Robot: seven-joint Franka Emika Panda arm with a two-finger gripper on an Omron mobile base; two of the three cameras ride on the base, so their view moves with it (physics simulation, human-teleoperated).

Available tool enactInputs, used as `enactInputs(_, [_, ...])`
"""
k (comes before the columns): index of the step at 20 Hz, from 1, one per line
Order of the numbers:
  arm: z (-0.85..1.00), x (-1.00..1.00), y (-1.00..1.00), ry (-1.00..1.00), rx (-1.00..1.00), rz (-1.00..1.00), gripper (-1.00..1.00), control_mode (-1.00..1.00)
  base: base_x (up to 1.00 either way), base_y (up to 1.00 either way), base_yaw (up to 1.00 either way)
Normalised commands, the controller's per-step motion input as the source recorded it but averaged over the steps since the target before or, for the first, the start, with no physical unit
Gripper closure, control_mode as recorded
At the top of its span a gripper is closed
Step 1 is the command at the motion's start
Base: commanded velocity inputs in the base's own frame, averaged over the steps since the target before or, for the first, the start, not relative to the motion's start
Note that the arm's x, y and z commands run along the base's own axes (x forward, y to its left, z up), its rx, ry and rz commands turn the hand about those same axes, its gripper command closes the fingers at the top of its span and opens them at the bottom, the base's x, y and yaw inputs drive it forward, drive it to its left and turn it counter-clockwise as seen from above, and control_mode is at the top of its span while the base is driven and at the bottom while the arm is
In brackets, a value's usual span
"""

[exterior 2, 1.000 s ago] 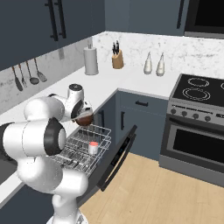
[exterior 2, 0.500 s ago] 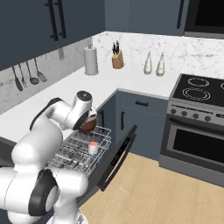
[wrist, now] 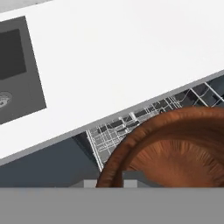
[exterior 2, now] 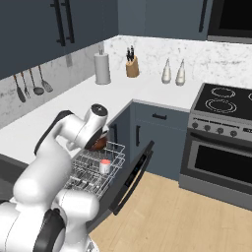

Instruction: Pick up the cup and bowl from the counter, place them in the dishwasher, and close the dishwasher door.

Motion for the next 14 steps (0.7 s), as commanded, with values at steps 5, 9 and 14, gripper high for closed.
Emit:
enactInputs(5, [-0.01, -0.15, 0.0, 0.09, 0.0, 0.14, 1.0, -1.0, 0.0, 0.0, 0.0])
enactInputs(9, [-0.24, -0.07, 0.0, 0.02, 0.01, 0.12, 1.0, -1.0, 0.0, 0.0, 0.0])
enactInputs(14, [-0.3, 0.0, 0.0, 0.0, 0.03, 0.11, 1.0, -1.0, 0.0, 0.0, 0.0])
